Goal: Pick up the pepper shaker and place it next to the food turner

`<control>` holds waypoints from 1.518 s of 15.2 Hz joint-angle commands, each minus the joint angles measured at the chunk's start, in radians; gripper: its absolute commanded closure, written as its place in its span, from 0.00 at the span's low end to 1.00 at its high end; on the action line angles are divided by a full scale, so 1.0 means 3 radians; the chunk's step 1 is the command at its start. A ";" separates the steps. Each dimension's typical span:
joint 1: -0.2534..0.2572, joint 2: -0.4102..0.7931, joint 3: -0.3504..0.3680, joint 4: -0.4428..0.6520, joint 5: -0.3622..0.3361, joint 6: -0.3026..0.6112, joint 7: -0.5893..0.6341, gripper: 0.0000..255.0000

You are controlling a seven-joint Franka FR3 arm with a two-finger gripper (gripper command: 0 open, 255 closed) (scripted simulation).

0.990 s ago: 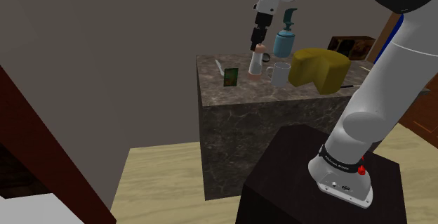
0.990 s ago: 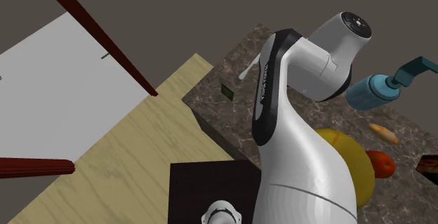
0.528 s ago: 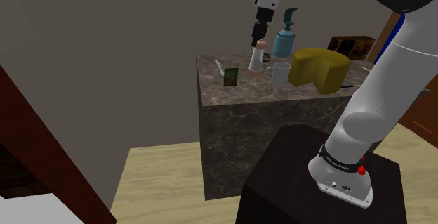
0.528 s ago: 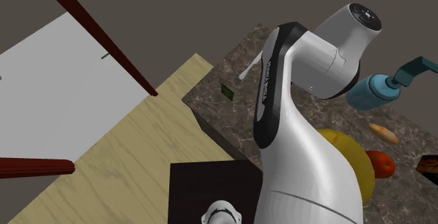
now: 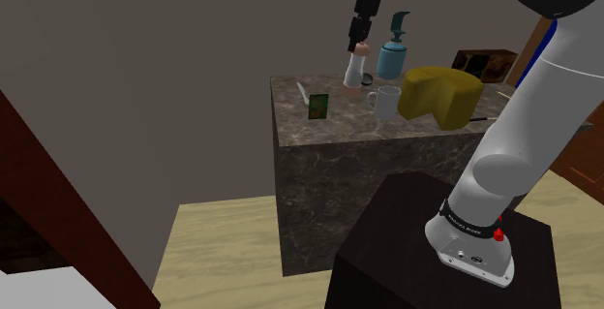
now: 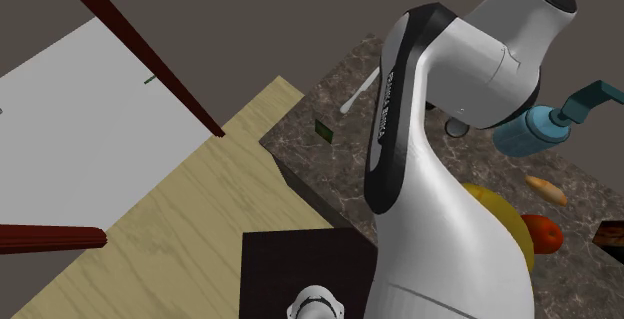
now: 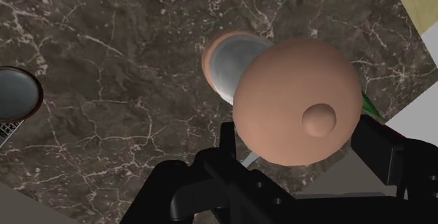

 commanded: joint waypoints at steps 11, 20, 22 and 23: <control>-0.0017 0.0123 -0.0026 0.0677 0.0041 -0.0563 0.0057 1.00; -0.0055 0.0315 -0.0064 0.1317 0.0125 -0.1030 0.0085 1.00; -0.0070 0.0374 -0.0076 0.1483 0.0154 -0.1143 0.0089 1.00; -0.0079 0.0406 -0.0082 0.1570 0.0170 -0.1201 0.0091 1.00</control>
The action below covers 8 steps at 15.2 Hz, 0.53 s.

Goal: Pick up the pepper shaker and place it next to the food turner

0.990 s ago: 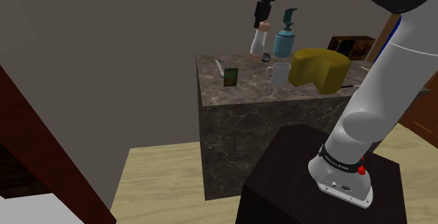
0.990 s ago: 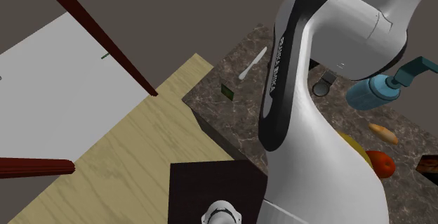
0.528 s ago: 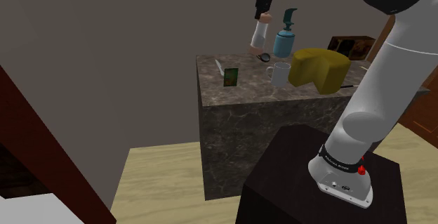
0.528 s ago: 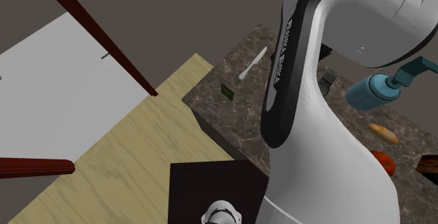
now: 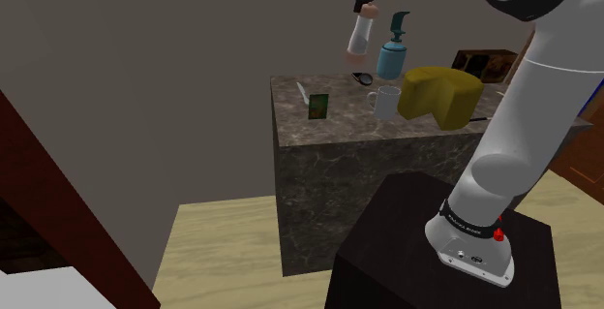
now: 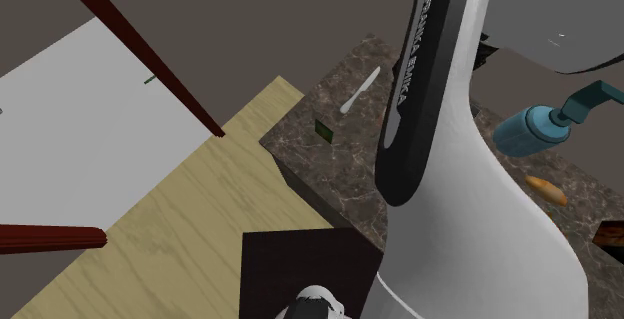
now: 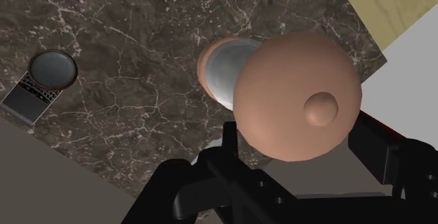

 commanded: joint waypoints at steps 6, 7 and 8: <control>-0.0098 0.0296 -0.0055 0.0722 0.0156 -0.0459 0.0005 1.00; -0.0120 0.0348 -0.0063 0.0841 0.0186 -0.0532 0.0007 1.00; -0.0144 0.0403 -0.0071 0.0967 0.0220 -0.0608 0.0009 1.00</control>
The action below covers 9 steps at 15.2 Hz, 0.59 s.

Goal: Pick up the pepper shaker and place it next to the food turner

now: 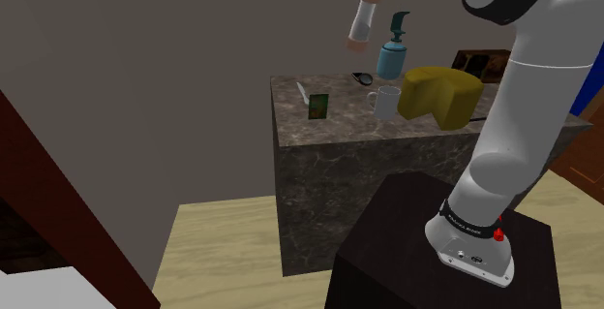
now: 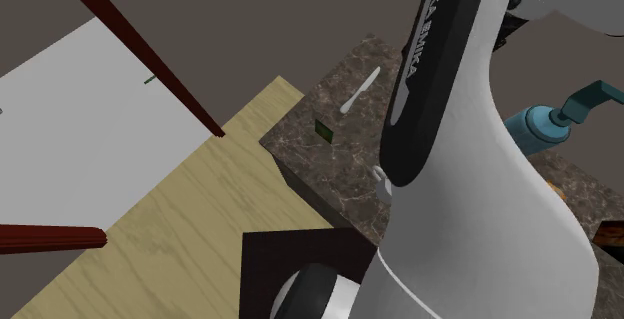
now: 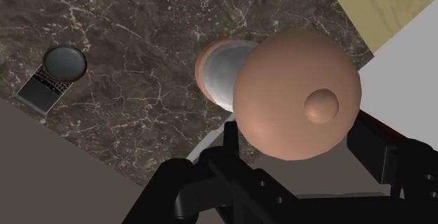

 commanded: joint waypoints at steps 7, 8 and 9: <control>-0.0249 0.0358 -0.0061 0.0827 0.0243 -0.0517 -0.0038 1.00; -0.0229 0.0231 -0.0088 0.0604 0.0167 -0.0429 -0.0121 1.00; -0.0224 0.0125 -0.0112 0.0418 0.0104 -0.0357 -0.0199 1.00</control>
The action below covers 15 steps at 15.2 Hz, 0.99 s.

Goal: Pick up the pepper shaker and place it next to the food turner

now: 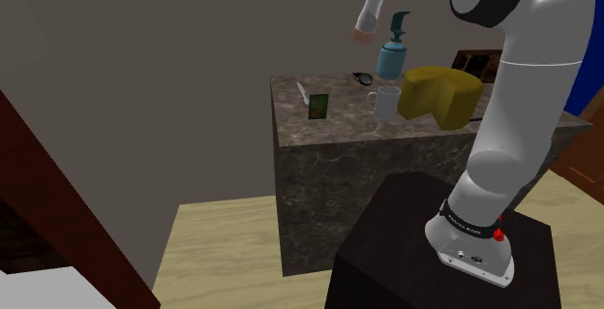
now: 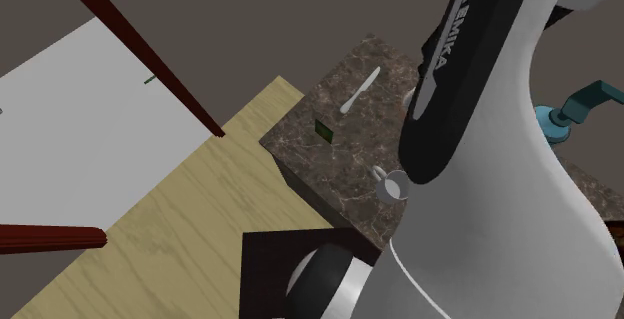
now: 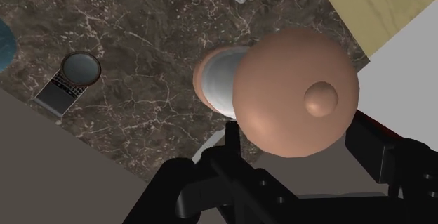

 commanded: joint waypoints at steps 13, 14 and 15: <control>-0.0345 -0.0714 -0.0389 -0.1370 -0.0485 0.0527 -0.1093 1.00; -0.0382 -0.0722 -0.0427 -0.1410 -0.0500 0.0547 -0.1177 1.00; -0.0419 -0.0724 -0.0468 -0.1445 -0.0512 0.0566 -0.1263 1.00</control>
